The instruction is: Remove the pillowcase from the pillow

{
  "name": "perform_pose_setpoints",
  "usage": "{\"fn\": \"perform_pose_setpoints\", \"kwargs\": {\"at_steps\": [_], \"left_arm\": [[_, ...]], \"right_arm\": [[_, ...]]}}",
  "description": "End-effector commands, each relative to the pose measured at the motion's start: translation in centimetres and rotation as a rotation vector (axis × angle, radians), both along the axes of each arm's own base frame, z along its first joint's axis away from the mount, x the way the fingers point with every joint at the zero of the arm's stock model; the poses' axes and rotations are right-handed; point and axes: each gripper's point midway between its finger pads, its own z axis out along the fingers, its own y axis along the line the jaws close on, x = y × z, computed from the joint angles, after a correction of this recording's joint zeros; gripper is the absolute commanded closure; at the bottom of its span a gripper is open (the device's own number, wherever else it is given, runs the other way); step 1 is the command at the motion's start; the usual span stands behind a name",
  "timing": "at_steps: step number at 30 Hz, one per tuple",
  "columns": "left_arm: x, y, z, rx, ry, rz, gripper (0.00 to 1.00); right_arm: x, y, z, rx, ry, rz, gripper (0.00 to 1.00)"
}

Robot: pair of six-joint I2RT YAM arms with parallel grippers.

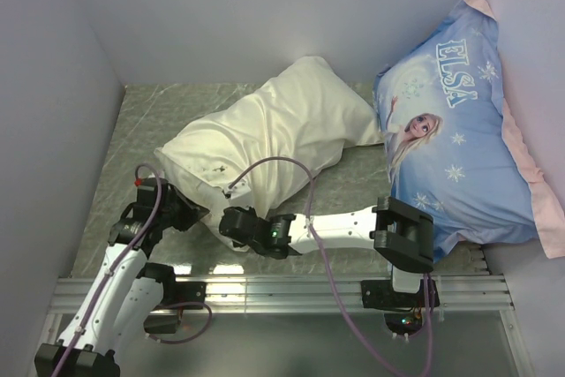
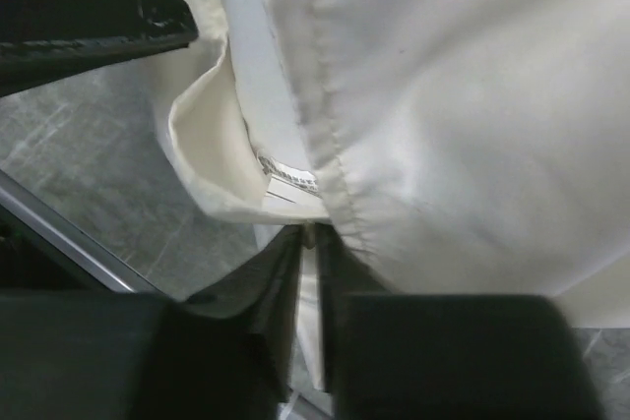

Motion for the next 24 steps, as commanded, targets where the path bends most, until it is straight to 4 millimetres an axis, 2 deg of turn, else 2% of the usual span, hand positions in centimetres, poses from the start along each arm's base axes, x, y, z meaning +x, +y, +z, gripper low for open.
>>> {"fn": "perform_pose_setpoints", "kwargs": {"at_steps": [1, 7, 11, 13, 19, 21, 22, 24], "left_arm": [[0.4, -0.4, 2.3, -0.030, -0.048, -0.005, 0.98], [1.0, -0.6, 4.0, -0.022, -0.087, -0.028, 0.90], [2.0, -0.9, 6.2, -0.027, -0.142, -0.043, 0.82], [2.4, -1.0, 6.6, -0.028, -0.150, -0.049, 0.78], [3.0, -1.5, 5.8, -0.046, -0.154, -0.067, 0.70], [3.2, -1.9, 5.3, -0.059, -0.150, -0.080, 0.65], [3.1, -1.9, 4.4, -0.059, -0.130, -0.083, 0.62], [3.1, -2.2, 3.7, -0.068, -0.125, -0.098, 0.53]], "right_arm": [[0.3, -0.6, 0.2, 0.007, -0.017, -0.035, 0.86], [-0.8, -1.1, -1.3, -0.010, 0.008, -0.019, 1.00], [-1.3, -1.7, -2.5, -0.032, 0.022, -0.019, 1.00], [-1.6, -2.2, -3.0, -0.033, 0.032, -0.019, 1.00], [-2.2, -1.9, -3.4, -0.034, 0.050, 0.004, 1.00], [-2.6, -1.6, -3.5, -0.034, 0.049, 0.018, 1.00], [-2.7, -1.2, -3.2, -0.028, 0.047, 0.024, 1.00], [-3.0, -0.9, -3.1, -0.027, 0.047, 0.039, 1.00]]}}
